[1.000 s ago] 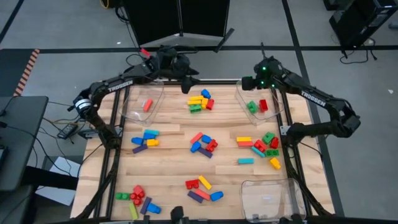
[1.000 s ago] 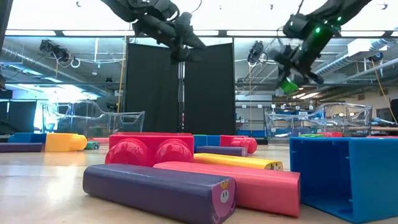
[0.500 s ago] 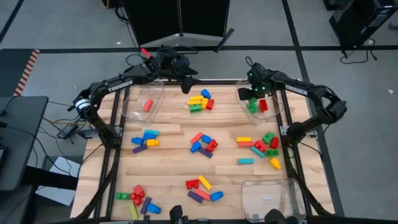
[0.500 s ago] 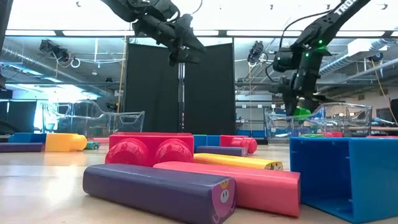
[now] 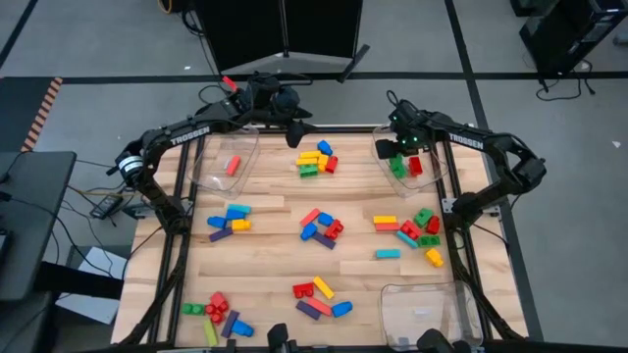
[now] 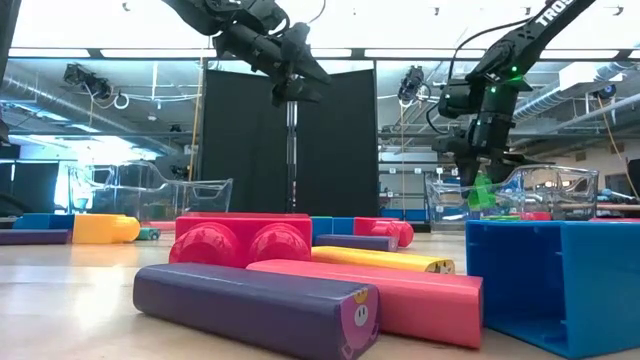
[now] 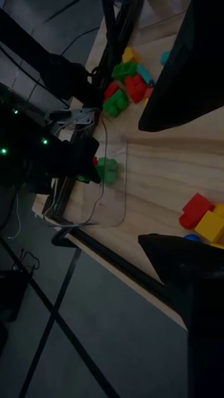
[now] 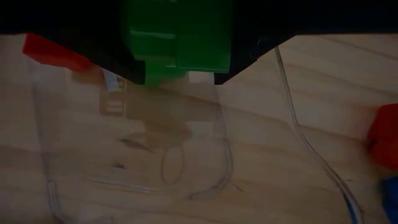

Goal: Sort blocks by size
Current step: Put the green 2 stud game piece into the top right transparent bin, then put the red 2 stud game piece into the top right transparent bin

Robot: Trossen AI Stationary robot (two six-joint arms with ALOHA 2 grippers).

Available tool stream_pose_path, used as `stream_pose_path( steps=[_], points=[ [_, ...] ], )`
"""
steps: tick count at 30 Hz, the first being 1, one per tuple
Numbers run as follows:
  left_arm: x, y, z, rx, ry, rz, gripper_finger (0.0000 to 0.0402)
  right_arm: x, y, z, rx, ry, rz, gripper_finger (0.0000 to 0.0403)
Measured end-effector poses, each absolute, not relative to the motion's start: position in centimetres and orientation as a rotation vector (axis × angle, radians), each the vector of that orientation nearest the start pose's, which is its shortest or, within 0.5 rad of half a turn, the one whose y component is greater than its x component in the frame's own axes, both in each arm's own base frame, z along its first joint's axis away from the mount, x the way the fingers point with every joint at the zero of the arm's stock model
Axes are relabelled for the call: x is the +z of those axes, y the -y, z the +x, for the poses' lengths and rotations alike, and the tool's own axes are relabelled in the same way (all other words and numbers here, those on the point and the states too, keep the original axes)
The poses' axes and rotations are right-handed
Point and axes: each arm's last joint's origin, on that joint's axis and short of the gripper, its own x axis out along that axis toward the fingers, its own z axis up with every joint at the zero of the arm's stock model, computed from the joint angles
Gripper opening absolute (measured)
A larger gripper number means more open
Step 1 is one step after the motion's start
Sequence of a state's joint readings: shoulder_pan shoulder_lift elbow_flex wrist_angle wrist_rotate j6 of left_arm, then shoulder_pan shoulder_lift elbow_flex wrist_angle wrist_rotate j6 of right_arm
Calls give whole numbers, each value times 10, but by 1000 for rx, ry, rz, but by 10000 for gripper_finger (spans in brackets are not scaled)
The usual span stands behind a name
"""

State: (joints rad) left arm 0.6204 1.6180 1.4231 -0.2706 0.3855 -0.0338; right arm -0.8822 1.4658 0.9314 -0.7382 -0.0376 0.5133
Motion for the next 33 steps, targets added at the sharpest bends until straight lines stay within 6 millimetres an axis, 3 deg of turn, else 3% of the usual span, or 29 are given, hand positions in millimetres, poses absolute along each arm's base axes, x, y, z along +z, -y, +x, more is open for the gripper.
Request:
stream_pose_path(
  steps=[17, 26, 33],
  points=[
    [336, -206, 307, 237, -404, -254, 289, 201, 203, 167, -1087, -974, 990, 207],
    [336, -206, 307, 243, -408, -229, 289, 201, 203, 166, -1113, -970, 989, 262],
    [336, -204, 309, 346, -435, -135, 289, 206, 201, 165, -1116, -943, 989, 295]
  ],
)
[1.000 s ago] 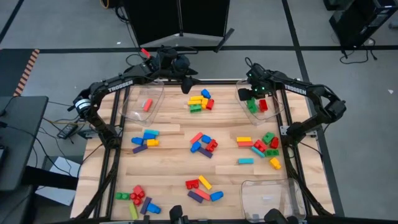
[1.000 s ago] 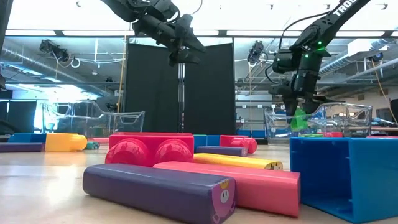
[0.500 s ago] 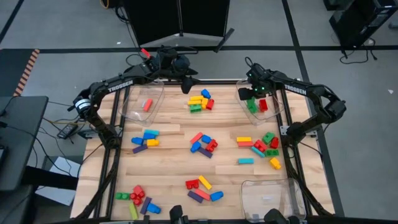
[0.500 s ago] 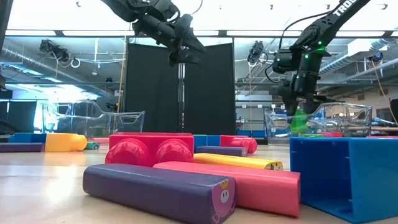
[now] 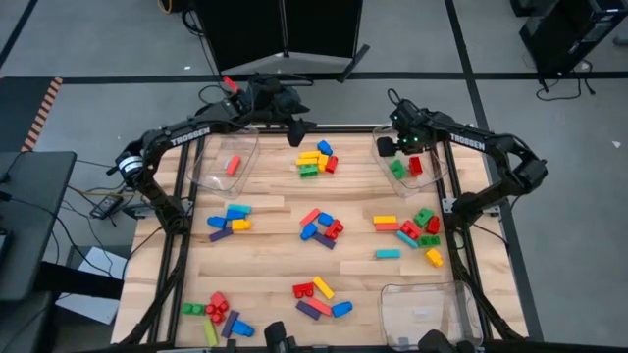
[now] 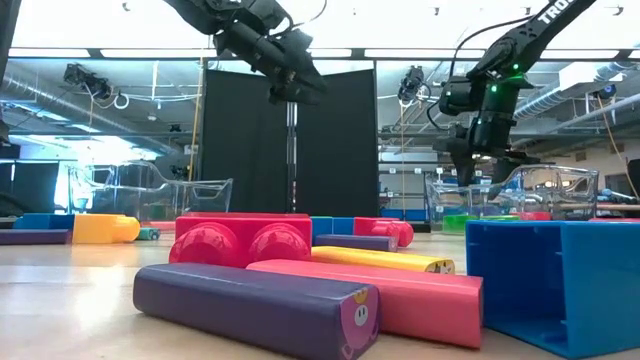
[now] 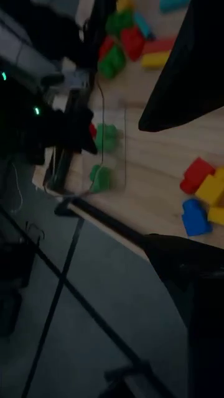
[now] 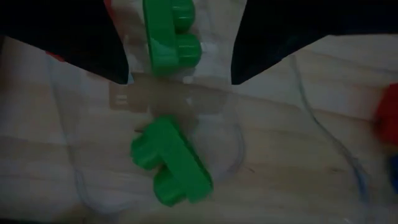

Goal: Sort blocks by size
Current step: Put the red 2 stud game piece into the top right transparent bin

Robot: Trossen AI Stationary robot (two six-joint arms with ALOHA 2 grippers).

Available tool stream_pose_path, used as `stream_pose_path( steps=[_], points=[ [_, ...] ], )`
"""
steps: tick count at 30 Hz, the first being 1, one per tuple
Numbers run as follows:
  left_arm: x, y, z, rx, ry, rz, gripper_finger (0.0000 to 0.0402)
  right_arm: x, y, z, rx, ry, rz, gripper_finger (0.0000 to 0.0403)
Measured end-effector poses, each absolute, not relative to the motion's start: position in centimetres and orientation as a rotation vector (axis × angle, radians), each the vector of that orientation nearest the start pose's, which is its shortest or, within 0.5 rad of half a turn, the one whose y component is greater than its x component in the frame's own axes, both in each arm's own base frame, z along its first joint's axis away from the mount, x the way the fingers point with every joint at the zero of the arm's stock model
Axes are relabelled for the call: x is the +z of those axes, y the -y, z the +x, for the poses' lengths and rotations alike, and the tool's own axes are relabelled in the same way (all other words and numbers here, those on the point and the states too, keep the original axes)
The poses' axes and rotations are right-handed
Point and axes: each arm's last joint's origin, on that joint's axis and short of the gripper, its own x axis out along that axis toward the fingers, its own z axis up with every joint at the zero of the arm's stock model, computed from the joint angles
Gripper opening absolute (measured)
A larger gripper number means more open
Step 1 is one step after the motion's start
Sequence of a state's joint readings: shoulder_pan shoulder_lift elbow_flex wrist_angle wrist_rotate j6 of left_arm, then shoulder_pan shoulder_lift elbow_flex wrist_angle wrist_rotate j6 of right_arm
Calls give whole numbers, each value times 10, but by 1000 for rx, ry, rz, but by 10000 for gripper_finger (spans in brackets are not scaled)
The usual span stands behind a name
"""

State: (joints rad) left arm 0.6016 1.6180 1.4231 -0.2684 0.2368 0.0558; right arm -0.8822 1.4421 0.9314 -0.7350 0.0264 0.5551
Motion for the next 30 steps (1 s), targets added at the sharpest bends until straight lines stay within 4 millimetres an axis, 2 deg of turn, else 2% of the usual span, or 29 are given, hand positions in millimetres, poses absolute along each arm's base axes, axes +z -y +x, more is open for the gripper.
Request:
stream_pose_path(
  steps=[8, 16, 22, 27, 30],
  points=[
    [333, -195, 314, 396, -487, -77, 289, 241, 186, 154, -1121, -771, 976, 299],
    [332, -178, 312, 372, -574, -50, 289, 283, 149, 146, -1122, -563, 910, 284],
    [350, -154, 294, 522, -641, 3, 289, 298, 118, 141, -1127, -511, 868, 272],
    [363, -130, 275, 555, -665, -125, 289, 301, 99, 141, -1060, -550, 841, 260],
    [362, -108, 266, 614, -695, -200, 289, 302, 89, 143, -1013, -574, 822, 251]
  ],
)
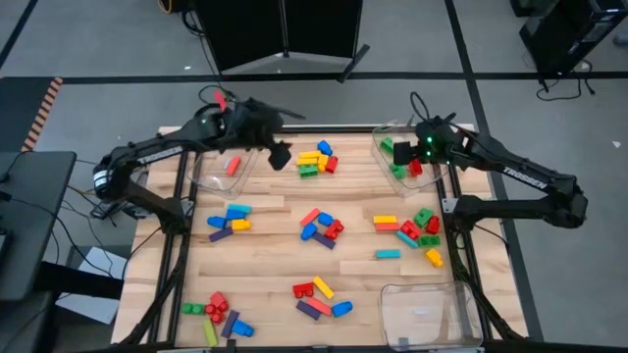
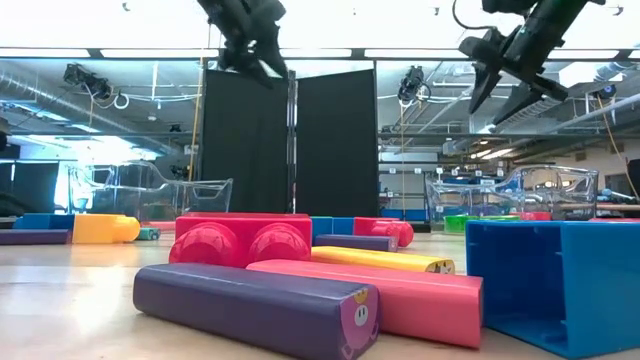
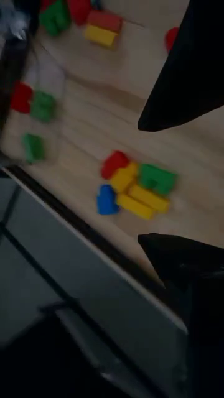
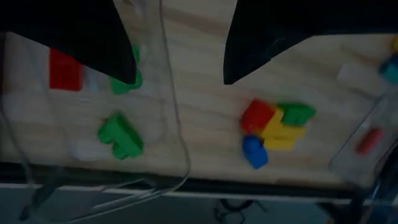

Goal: Sort blocks by size
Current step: Put the red 2 stud game piece into the top right transparent bin

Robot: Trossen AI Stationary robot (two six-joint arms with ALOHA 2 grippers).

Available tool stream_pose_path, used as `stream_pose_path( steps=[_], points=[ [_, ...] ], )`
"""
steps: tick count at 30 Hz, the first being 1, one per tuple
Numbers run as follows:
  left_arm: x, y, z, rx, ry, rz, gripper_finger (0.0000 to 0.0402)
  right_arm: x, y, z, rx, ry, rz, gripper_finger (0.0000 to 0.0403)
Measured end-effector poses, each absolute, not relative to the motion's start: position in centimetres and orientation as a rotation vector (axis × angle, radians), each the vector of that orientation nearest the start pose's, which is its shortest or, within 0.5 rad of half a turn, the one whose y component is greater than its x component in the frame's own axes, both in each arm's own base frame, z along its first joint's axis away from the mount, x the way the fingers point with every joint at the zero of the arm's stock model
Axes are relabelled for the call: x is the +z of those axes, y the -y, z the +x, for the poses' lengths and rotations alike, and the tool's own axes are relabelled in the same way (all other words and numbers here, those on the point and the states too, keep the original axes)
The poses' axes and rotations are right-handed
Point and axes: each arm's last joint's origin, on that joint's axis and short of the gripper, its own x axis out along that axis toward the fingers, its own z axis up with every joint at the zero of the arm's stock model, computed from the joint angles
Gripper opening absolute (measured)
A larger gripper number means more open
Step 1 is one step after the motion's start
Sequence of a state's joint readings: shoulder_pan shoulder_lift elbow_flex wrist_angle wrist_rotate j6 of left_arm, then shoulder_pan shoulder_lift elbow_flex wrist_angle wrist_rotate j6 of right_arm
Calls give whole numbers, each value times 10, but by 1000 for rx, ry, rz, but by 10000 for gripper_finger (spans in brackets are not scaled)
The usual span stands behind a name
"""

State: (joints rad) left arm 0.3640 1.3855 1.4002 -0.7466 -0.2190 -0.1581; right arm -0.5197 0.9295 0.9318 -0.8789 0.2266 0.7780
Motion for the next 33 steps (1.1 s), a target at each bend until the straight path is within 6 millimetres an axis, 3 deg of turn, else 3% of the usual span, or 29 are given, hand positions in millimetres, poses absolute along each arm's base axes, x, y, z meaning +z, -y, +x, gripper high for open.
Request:
stream_pose_path(
  steps=[8, 18, 23, 28, 33],
  points=[
    [359, -34, 244, 772, -791, -298, 289, 302, 60, 143, -885, -670, 790, 231],
    [344, 43, 209, 880, -939, -529, 289, 301, 38, 148, -772, -732, 717, 228],
    [341, 70, 190, 944, -999, -653, 289, 301, 33, 150, -742, -738, 702, 228],
    [337, 90, 184, 930, -991, -718, 289, 301, 30, 151, -737, -738, 685, 228],
    [321, 105, 181, 881, -1068, -744, 289, 301, 29, 151, -735, -734, 675, 229]
  ],
)
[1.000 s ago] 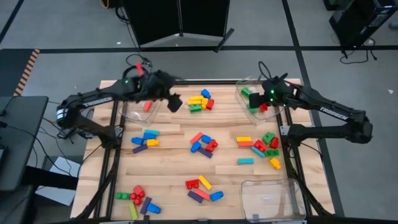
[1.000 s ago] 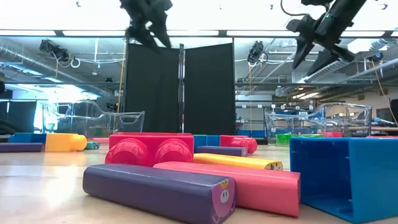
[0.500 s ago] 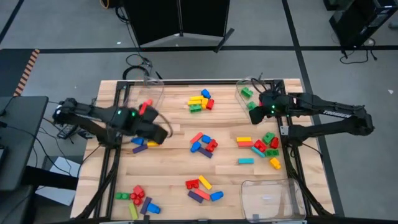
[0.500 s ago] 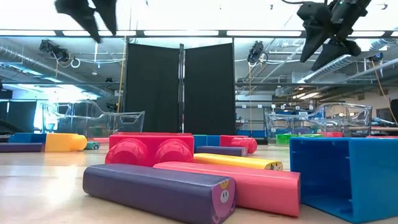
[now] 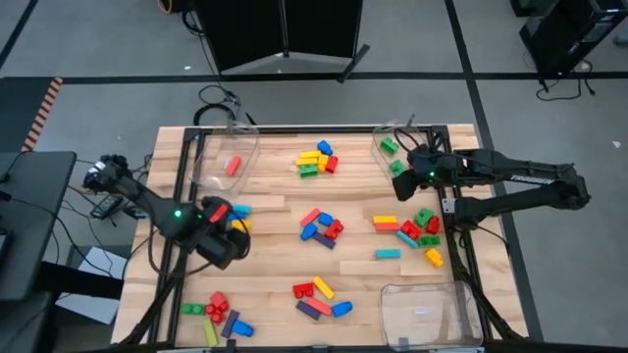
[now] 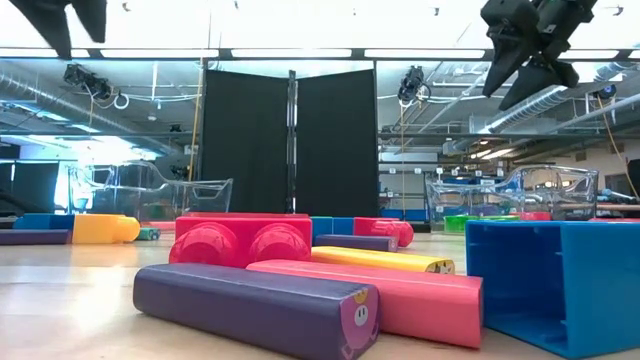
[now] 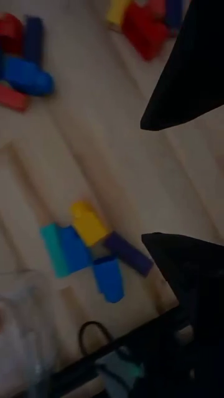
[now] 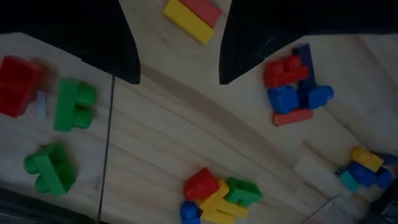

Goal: Sort blocks by size
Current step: Put the red 2 stud game piece into the top right transparent bin

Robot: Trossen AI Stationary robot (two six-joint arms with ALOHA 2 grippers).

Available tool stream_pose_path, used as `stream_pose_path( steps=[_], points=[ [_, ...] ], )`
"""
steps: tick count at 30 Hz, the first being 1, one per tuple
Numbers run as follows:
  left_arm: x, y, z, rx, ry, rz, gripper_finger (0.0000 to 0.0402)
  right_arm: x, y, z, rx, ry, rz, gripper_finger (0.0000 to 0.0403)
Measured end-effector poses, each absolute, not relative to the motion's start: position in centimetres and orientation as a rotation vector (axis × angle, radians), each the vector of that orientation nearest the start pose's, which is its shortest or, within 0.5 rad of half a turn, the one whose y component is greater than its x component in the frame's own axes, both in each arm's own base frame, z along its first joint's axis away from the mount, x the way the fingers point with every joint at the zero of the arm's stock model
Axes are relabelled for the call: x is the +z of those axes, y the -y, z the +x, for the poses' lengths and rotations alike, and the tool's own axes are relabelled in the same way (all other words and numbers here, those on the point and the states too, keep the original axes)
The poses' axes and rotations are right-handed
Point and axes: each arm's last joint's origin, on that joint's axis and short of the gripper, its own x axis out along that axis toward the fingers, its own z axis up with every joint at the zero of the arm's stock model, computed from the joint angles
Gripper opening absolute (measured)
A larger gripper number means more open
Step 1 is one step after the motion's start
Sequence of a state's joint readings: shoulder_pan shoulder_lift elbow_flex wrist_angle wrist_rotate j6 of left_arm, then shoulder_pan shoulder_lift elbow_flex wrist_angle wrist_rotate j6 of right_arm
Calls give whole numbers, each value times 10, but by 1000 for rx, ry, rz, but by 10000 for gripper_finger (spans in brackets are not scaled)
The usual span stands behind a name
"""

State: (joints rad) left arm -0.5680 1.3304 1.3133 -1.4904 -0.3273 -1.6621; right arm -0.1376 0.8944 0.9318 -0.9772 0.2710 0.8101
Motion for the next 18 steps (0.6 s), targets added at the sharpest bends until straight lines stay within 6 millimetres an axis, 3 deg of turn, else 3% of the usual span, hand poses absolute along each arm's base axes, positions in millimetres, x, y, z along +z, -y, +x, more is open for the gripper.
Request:
stream_pose_path(
  steps=[10, 18],
  points=[
    [280, 118, 179, 876, -1149, -833, 289, 302, 29, 152, -734, -730, 675, 228],
    [265, 120, 186, 827, -1076, -822, 289, 302, 29, 152, -731, -731, 669, 227]
  ],
)
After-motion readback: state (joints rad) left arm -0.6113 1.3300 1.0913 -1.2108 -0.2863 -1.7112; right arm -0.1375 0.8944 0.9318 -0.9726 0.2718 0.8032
